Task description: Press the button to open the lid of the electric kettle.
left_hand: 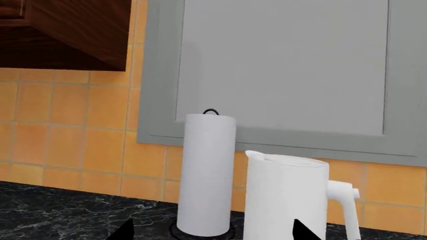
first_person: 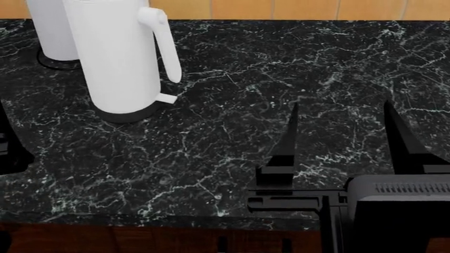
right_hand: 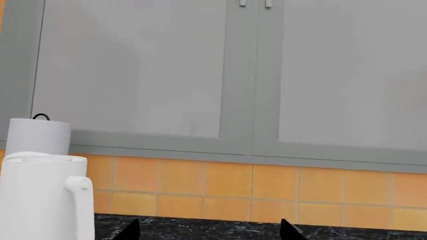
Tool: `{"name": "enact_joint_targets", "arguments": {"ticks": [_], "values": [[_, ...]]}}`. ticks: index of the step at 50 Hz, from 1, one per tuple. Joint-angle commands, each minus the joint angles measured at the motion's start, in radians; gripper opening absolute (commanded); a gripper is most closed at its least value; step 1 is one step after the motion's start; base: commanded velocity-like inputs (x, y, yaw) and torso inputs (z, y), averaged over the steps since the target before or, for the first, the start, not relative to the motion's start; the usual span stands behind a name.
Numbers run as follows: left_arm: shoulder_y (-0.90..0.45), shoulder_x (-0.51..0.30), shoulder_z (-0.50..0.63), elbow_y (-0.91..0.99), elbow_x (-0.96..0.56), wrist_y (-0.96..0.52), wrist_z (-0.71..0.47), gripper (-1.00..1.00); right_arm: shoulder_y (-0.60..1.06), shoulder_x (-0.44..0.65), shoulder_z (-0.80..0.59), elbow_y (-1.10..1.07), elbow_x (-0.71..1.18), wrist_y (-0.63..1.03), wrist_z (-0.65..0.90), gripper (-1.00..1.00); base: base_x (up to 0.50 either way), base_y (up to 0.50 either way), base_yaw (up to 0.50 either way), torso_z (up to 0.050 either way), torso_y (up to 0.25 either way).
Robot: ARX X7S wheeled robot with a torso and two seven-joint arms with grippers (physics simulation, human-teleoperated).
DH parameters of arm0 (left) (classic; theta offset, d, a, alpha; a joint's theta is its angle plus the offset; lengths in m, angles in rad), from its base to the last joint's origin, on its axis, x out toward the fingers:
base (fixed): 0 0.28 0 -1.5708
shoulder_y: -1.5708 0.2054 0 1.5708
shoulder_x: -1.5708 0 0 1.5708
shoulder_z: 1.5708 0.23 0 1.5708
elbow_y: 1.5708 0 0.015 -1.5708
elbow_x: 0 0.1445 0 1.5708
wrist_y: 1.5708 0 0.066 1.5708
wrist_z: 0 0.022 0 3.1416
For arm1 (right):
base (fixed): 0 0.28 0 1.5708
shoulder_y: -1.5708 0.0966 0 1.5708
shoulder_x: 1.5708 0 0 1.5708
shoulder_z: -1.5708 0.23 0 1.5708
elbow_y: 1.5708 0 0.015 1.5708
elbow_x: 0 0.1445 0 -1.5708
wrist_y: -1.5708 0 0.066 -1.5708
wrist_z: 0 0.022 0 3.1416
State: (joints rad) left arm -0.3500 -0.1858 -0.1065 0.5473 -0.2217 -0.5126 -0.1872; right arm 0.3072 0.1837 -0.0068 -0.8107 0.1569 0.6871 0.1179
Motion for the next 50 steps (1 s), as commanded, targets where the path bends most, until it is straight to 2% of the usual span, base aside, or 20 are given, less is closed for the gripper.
{"name": "enact_joint_targets", "arguments": {"ticks": [1,6,16,32,45,50], "values": [[-0.024,-0.019,-0.010,0.016,0.020,-0.015,-0.043,1.00,0.004,0.005,0.023,-0.015,0.045,-0.014,-0.018,1.00,0.50,0.00,0.00,0.000,0.000],[-0.046,-0.015,-0.066,0.023,-0.037,-0.063,-0.050,1.00,0.004,0.004,0.023,-0.008,0.062,-0.020,-0.026,1.00,0.50,0.00,0.00,0.000,0.000],[-0.044,-0.025,-0.100,0.012,-0.041,-0.041,-0.061,1.00,0.010,0.014,-0.010,0.002,0.038,-0.013,-0.005,1.00,0.50,0.01,0.00,0.000,0.000],[-0.041,-0.062,-0.152,0.036,-0.078,-0.048,-0.052,1.00,0.007,-0.009,0.046,0.004,0.130,-0.008,-0.014,1.00,0.50,0.02,0.00,0.000,0.001],[-0.043,-0.076,-0.198,0.058,-0.110,-0.065,-0.061,1.00,0.009,0.002,0.023,0.016,0.115,-0.014,0.007,1.00,0.06,0.11,0.00,0.000,0.000],[-0.043,-0.078,-0.196,0.055,-0.110,-0.064,-0.063,1.00,0.007,0.008,0.019,0.020,0.120,-0.022,0.003,1.00,0.49,0.00,0.00,0.000,0.000]]}}
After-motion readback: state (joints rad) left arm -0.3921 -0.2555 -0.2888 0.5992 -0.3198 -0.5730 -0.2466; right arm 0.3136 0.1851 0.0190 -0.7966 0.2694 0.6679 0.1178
